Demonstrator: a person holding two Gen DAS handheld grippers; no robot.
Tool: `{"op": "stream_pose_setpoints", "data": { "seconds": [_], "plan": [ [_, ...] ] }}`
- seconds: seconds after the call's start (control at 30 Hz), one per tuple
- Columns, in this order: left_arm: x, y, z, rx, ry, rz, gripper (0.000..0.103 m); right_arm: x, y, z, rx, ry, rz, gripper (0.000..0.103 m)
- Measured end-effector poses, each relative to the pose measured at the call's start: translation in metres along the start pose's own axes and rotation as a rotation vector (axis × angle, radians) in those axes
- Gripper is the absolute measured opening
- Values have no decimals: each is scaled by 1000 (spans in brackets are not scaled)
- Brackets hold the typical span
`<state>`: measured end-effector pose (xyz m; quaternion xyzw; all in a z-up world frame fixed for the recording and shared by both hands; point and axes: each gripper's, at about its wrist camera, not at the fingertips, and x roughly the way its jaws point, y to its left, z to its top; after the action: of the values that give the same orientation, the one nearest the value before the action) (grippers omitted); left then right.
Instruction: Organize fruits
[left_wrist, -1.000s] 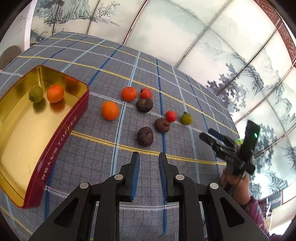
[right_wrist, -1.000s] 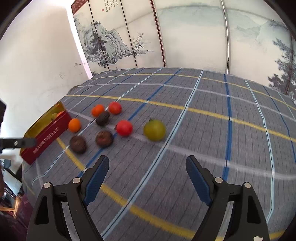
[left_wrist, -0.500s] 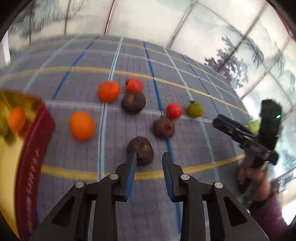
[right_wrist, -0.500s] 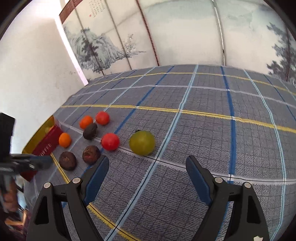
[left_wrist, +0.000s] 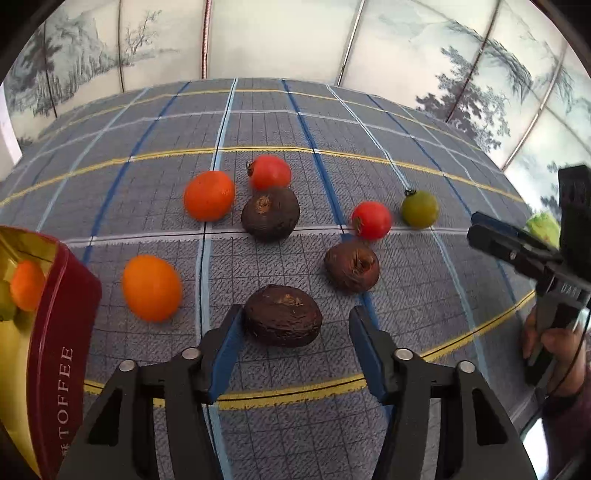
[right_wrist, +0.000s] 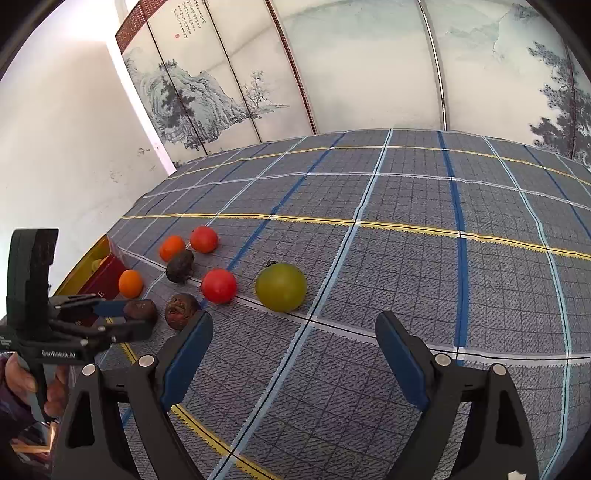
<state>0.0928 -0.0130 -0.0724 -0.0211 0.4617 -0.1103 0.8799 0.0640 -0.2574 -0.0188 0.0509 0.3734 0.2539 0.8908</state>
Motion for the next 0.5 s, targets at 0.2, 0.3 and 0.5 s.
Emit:
{"op": "stream_pose_setpoints", "data": {
  "seconds": [0.2,0.3,0.5],
  "plan": [
    [-26,9,-10,-66,-61,-25,40,2,-2,0,12,10,-18,90],
    [-52,9,-21,-96,-86,-42,40,6,-3,1,18,31,-45,93],
    [-93,14,-40,-137,-108,-22,40,11,-10,1,63,56,-122,94]
  ]
}}
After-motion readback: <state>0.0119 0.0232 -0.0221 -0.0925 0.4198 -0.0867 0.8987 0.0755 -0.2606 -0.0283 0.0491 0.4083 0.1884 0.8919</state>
